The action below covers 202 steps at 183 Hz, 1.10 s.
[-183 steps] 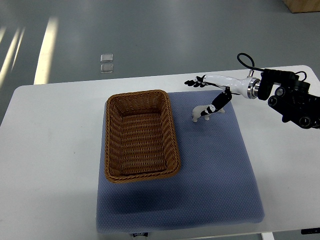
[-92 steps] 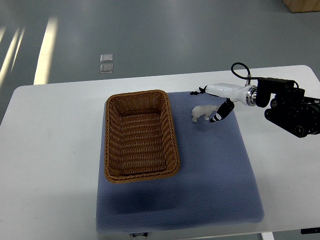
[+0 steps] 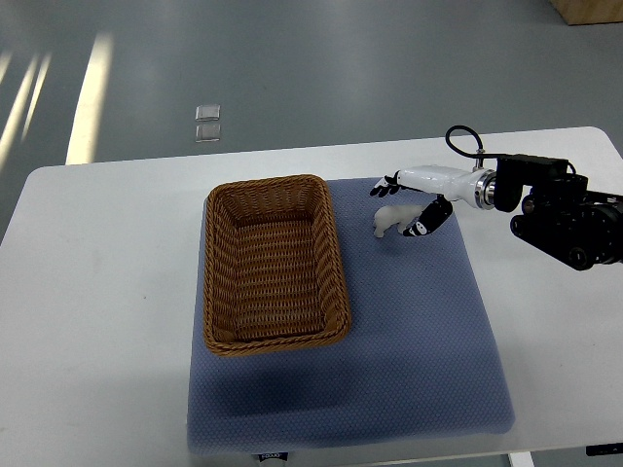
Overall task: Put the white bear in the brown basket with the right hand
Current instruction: 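Close the right hand fingers around the white bear and lift it, then carry the bear with the right hand over the wicker basket and release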
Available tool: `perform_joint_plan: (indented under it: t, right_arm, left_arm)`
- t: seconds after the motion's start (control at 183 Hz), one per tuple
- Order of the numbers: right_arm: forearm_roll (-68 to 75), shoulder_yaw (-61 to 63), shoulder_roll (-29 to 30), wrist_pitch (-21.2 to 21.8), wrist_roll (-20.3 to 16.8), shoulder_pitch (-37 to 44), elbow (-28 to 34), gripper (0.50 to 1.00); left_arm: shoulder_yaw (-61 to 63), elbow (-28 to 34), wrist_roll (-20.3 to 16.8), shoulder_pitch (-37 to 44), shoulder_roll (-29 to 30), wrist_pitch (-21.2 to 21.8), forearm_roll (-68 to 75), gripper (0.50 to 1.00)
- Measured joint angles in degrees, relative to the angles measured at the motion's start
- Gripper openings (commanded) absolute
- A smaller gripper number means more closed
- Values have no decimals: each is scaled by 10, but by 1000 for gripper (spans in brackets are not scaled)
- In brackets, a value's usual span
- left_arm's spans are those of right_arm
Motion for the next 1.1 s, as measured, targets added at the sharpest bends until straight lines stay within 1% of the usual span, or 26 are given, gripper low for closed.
perform_joint_plan:
  t: [0.131, 0.164, 0.191, 0.251, 0.267, 0.316, 0.382, 0.452, 0.491, 0.54, 0.578, 0.589, 0.621, 0.671, 0.681, 0.932, 1.101]
  right_arm:
    - [0, -6, 1, -1, 0, 0, 0, 766]
    - [0, -8, 1, -1, 0, 1, 0, 754]
    - [0, -11, 1, -1, 0, 3, 0, 729]
    - [0, -15, 1, -1, 0, 6, 0, 709]
    - [0, -15, 1, -1, 0, 6, 0, 697]
    - [0, -17, 1, -1, -1, 7, 0, 688]
    - [0, -17, 1, -1, -1, 7, 0, 656]
    - [-1, -18, 1, -1, -1, 8, -1, 641]
    - [-2, -19, 1, -1, -1, 8, -1, 619]
    - [-5, -22, 1, -2, -1, 8, -1, 611]
    - [-6, -24, 1, -2, -1, 9, -1, 590]
    - [-7, -24, 1, -2, -1, 9, -1, 572]
    - [-8, -25, 1, -4, -1, 9, -2, 543]
    - [-10, -26, 1, -7, -3, 9, -2, 519]
    - [-10, -26, 1, -8, -4, 9, -2, 500]
    - [-12, -35, 0, -40, -8, 11, -2, 500]
    - [-12, -35, -3, -52, -8, 38, 1, 500]
  left_arm:
    - [0, 0, 0, 0, 0, 0, 0, 1000]
    - [0, 0, 0, 0, 0, 0, 0, 1000]
    - [0, 0, 0, 0, 0, 0, 0, 1000]
    - [0, 0, 0, 0, 0, 0, -1, 1000]
    - [0, 0, 0, 0, 0, 0, -1, 1000]
    - [0, 0, 0, 0, 0, 0, -1, 1000]
    - [0, 0, 0, 0, 0, 0, -1, 1000]
    - [0, 0, 0, 0, 0, 0, -1, 1000]
    - [0, 0, 0, 0, 0, 0, -1, 1000]
    - [0, 0, 0, 0, 0, 0, -1, 1000]
    - [0, 0, 0, 0, 0, 0, -1, 1000]
    - [0, 0, 0, 0, 0, 0, -1, 1000]
    - [0, 0, 0, 0, 0, 0, -1, 1000]
    - [0, 0, 0, 0, 0, 0, -1, 1000]
    - [0, 0, 0, 0, 0, 0, -1, 1000]
    - [0, 0, 0, 0, 0, 0, 0, 1000]
    - [-1, 0, 0, 0, 0, 0, 0, 1000]
